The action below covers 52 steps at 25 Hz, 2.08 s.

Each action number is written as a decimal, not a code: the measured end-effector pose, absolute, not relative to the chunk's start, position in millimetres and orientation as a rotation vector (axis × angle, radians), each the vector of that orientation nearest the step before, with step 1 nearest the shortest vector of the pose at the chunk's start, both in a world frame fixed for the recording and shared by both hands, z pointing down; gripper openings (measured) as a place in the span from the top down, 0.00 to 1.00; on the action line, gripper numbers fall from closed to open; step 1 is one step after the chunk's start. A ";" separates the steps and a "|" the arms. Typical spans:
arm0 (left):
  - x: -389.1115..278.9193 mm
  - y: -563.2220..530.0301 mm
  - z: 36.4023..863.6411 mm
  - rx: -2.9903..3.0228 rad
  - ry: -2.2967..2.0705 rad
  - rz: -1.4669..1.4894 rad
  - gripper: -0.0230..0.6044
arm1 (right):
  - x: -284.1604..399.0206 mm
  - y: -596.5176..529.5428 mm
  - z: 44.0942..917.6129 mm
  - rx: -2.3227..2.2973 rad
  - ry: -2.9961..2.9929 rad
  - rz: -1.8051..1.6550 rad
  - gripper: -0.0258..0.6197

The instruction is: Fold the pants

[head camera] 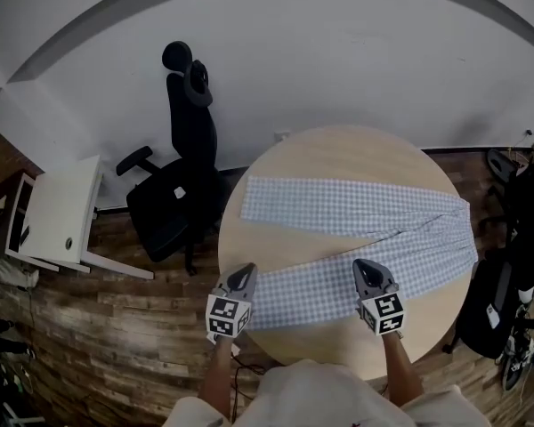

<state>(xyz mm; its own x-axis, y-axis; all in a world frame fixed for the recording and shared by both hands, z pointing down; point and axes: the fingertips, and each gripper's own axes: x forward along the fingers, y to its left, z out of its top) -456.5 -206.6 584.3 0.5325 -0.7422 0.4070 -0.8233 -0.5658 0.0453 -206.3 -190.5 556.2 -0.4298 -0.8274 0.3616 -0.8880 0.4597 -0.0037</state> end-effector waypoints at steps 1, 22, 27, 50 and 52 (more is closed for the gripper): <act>-459.8 -213.1 586.3 2.546 -1.312 0.520 0.90 | -208.6 -197.3 556.7 1.455 -2.403 0.270 0.91; -474.9 -430.5 645.1 2.721 -0.978 1.037 0.90 | -251.8 -389.7 610.9 1.269 -2.308 0.227 0.91; -473.0 -479.7 673.7 2.722 -0.886 1.174 0.90 | -256.2 -428.8 638.9 1.200 -2.277 0.269 0.91; -481.2 -563.0 750.3 2.623 -0.166 2.043 0.72 | -145.6 -513.7 745.6 0.266 -1.728 0.017 0.74; -479.3 -563.7 752.4 2.602 -0.130 2.069 0.72 | -124.1 -513.3 744.4 0.266 -1.708 0.047 0.74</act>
<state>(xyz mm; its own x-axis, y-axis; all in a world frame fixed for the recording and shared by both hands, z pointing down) -479.3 -563.7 752.4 0.2301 -0.1750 0.9573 0.0537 -0.9799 -0.1920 -124.1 -513.3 744.4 -0.1301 -0.1491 0.9802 -0.2025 0.9718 0.1210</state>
